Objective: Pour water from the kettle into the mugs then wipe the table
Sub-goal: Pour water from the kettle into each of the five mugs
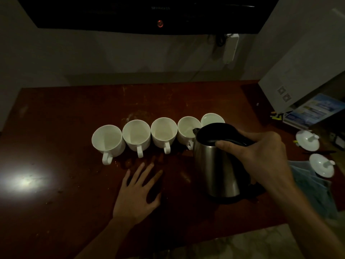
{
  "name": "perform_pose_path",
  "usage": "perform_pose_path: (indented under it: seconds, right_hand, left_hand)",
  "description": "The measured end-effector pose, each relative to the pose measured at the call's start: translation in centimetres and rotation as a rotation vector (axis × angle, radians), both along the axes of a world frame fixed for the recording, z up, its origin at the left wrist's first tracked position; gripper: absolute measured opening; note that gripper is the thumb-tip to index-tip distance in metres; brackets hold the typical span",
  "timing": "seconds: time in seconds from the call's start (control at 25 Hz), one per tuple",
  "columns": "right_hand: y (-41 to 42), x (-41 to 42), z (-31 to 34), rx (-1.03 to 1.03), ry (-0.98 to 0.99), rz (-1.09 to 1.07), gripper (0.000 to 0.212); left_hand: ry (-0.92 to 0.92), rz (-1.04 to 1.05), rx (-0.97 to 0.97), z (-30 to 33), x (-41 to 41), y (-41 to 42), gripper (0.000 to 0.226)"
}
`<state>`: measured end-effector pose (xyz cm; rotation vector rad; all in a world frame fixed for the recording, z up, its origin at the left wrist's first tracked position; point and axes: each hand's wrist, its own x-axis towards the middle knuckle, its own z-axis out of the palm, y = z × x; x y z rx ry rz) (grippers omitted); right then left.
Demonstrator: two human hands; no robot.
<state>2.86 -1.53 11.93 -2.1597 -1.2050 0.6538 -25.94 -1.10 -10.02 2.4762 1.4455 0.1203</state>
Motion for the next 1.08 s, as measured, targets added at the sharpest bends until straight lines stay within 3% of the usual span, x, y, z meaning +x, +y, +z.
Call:
perform_pose_path:
  seconds: [0.32,0.6,0.92,1.08]
  right_hand:
    - [-0.11,0.22,0.17,-0.035,-0.007,-0.026,0.101]
    - [-0.21,0.39,0.30,-0.040,-0.016,-0.018,0.079]
    - [-0.14,0.24,0.27,-0.023,-0.016,-0.016,0.093]
    - [-0.15,0.10,0.33,-0.037,-0.018,-0.007,0.079]
  left_hand:
    - [0.008,0.005,0.004,0.06,0.01,0.00,0.072]
    - [0.016,-0.001,0.012,-0.10,0.02,-0.03,0.073]
    - [-0.009,0.000,0.003,0.04,0.00,0.05,0.072]
    - [0.004,-0.005,0.006,-0.06,-0.01,0.02,0.072]
